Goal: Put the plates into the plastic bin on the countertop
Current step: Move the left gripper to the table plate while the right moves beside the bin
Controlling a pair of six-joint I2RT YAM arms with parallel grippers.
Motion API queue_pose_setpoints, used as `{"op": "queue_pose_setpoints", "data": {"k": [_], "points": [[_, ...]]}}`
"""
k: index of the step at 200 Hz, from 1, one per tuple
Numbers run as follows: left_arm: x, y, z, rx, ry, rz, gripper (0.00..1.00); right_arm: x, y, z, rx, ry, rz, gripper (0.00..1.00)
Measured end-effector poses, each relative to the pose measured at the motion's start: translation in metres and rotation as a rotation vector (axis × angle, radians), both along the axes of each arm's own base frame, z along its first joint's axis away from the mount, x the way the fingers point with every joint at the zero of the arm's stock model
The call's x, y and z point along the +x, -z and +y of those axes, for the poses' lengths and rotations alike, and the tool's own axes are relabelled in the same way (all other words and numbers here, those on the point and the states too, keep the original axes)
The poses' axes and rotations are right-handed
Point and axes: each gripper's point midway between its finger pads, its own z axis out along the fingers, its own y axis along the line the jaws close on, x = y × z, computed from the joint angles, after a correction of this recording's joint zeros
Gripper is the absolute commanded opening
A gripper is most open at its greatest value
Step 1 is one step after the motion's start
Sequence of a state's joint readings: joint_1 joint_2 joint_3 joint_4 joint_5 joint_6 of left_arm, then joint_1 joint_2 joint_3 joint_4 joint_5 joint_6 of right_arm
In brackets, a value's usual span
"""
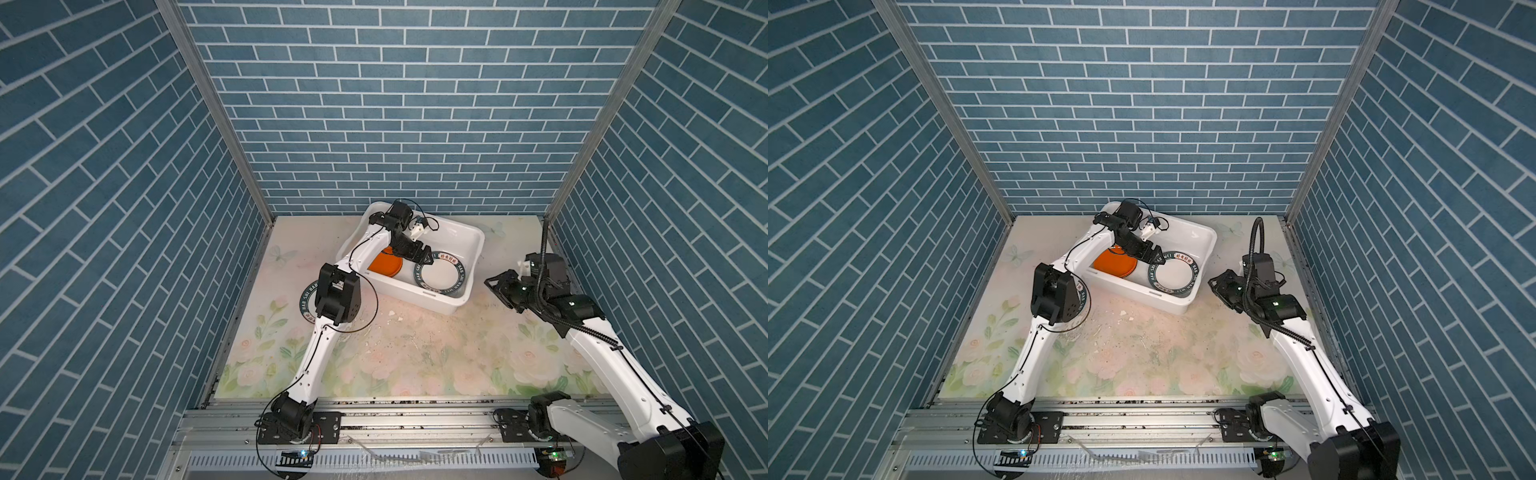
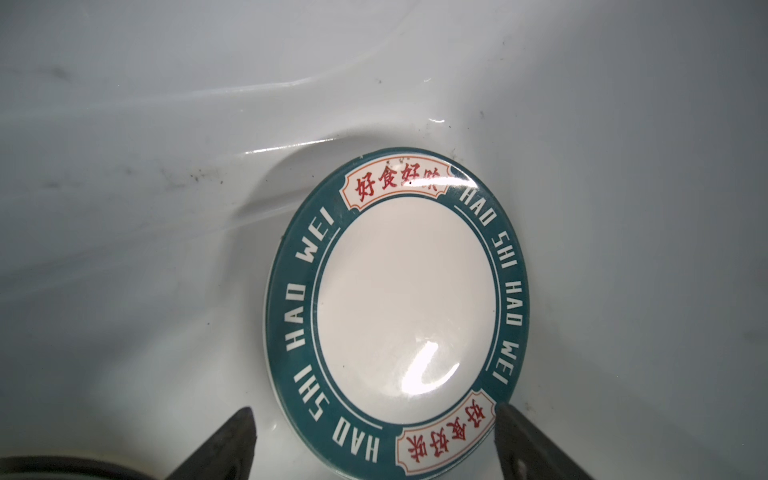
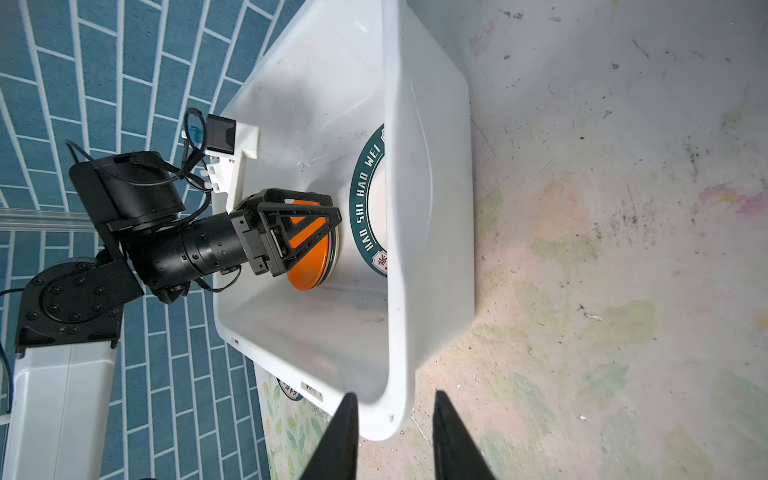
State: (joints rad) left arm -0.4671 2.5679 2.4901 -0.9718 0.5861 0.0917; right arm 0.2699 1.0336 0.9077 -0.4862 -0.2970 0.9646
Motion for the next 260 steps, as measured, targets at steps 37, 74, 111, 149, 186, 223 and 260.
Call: {"op": "queue_pose_setpoints", "data": {"k": [37, 74, 111, 149, 186, 223, 260], "points": [[0.002, -0.018, 0.009, 0.042, 0.029, -0.075, 0.93, 0.001, -0.008, -0.005, -0.010, 0.009, -0.004, 0.31], [0.004, -0.089, 0.035, 0.075, 0.032, -0.244, 0.96, 0.011, -0.060, -0.008, -0.055, -0.024, -0.105, 0.31], [0.006, -0.180, 0.104, 0.105, -0.046, -0.423, 0.97, 0.028, -0.120, -0.006, -0.125, -0.080, -0.237, 0.30], [0.004, -0.213, 0.220, 0.188, -0.236, -0.422, 0.96, 0.050, -0.146, 0.005, -0.144, -0.127, -0.286, 0.30], [-0.019, -0.185, 0.320, 0.232, -0.428, -0.239, 0.93, 0.081, -0.155, 0.037, -0.100, -0.211, -0.294, 0.30], [-0.047, -0.142, 0.377, 0.199, -0.584, -0.029, 0.90, 0.082, -0.156, 0.086, -0.054, -0.349, -0.311, 0.30], [-0.070, -0.093, 0.377, 0.180, -0.583, 0.141, 0.85, 0.052, -0.139, 0.127, -0.005, -0.488, -0.321, 0.29]]}}
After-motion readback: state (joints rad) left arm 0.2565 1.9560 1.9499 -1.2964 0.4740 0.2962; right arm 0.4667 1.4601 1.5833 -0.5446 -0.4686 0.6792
